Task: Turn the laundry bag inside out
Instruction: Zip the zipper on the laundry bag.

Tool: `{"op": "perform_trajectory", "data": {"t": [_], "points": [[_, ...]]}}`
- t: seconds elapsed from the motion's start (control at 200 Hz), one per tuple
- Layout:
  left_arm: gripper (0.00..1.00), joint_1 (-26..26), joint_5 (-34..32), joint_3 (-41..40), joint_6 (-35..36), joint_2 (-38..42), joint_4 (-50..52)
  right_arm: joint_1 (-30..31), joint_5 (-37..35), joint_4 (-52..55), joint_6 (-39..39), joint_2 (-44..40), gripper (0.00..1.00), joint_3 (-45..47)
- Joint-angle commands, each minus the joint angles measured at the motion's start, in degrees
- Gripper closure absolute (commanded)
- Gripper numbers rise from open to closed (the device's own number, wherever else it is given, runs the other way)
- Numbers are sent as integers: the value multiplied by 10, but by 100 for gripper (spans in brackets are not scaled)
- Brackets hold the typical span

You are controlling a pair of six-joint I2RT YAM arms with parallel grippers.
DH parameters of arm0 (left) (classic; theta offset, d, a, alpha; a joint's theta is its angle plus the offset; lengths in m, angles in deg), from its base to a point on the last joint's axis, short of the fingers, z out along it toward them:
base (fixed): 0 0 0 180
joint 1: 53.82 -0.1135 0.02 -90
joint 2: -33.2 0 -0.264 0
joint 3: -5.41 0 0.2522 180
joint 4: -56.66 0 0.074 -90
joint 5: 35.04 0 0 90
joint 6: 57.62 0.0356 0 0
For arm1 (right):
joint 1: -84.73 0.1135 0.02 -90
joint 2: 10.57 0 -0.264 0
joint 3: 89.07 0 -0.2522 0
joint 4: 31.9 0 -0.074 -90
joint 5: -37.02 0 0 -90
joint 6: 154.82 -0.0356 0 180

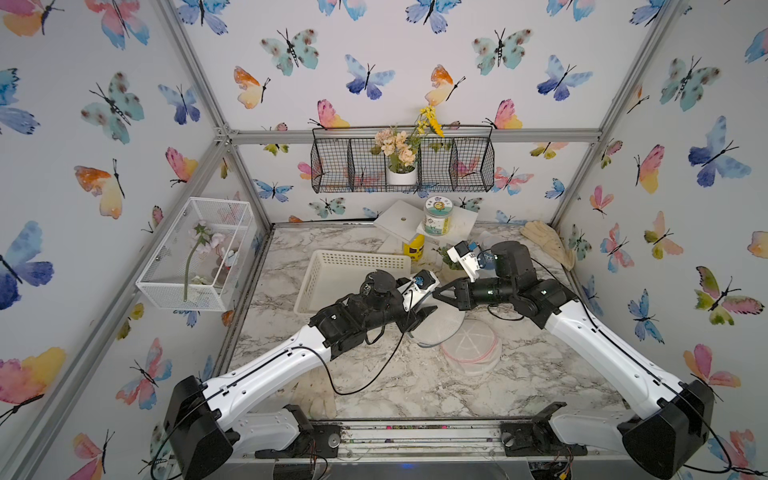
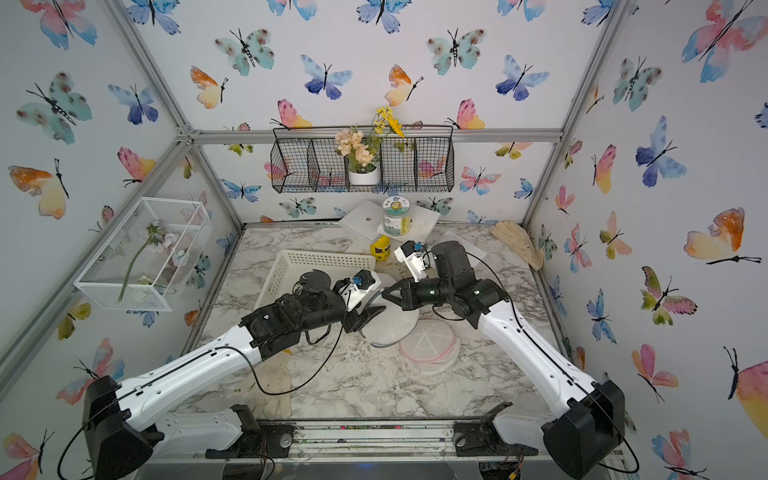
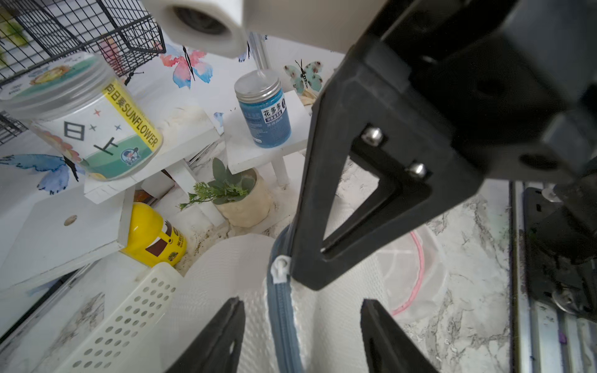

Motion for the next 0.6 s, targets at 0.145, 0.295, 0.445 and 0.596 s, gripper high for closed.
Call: {"op": "perform_trajectory", "data": {"t": [0.145, 0.295, 0.445, 0.596], "points": [[82, 3, -25, 29, 12, -29, 28, 0, -5, 16, 27, -25, 98, -7], [100, 3, -22, 41, 13, -33, 40, 0, -69, 13, 14, -29, 98, -23], [100, 3, -31, 28, -5, -8, 23, -11, -147, 24, -12, -30, 98, -41], [100, 2, -81, -27, -67, 55, -58, -46, -173, 37, -41, -39, 98, -3]]}}
